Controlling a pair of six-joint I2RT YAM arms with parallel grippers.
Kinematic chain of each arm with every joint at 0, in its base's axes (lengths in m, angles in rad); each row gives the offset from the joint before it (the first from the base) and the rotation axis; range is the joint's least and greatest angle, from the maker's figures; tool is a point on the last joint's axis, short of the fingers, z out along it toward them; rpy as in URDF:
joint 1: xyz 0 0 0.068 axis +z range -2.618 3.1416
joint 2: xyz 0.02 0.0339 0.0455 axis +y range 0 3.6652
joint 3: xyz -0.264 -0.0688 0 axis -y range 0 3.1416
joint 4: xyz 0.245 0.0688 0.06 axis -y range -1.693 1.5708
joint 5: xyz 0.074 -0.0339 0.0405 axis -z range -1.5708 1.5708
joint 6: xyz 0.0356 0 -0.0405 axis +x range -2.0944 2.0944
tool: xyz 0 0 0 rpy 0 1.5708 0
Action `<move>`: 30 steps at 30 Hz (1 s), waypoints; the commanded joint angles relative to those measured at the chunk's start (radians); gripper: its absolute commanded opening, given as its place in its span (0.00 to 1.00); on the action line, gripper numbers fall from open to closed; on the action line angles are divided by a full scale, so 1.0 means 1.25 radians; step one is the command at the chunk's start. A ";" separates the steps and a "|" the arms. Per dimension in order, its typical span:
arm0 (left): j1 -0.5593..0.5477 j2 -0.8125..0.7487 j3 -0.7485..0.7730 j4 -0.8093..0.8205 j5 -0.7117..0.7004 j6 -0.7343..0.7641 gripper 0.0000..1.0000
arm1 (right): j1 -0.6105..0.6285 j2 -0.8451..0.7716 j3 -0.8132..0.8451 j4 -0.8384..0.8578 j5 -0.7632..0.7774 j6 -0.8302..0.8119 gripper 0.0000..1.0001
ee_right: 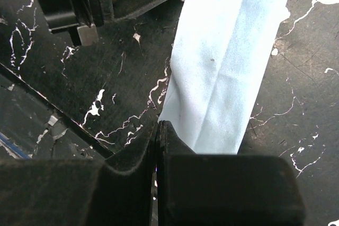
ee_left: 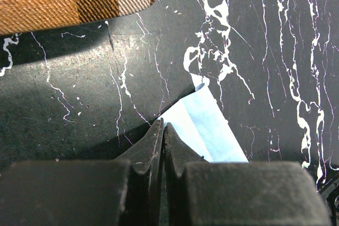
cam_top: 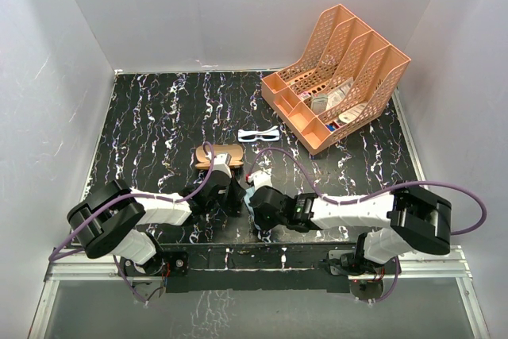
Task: Organize the sunglasses
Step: Adjust the glasses cleaning cloth at the center of the board.
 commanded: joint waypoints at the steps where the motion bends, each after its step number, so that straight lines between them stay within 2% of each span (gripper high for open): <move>1: 0.003 0.003 -0.001 -0.067 0.001 0.008 0.00 | 0.003 0.020 0.033 0.051 0.023 -0.017 0.00; 18: 0.002 0.004 -0.001 -0.066 0.005 0.008 0.00 | -0.017 0.058 0.047 0.094 0.059 -0.039 0.00; 30: 0.002 0.004 -0.001 -0.068 0.003 0.008 0.00 | -0.022 0.082 0.013 0.105 0.015 -0.014 0.00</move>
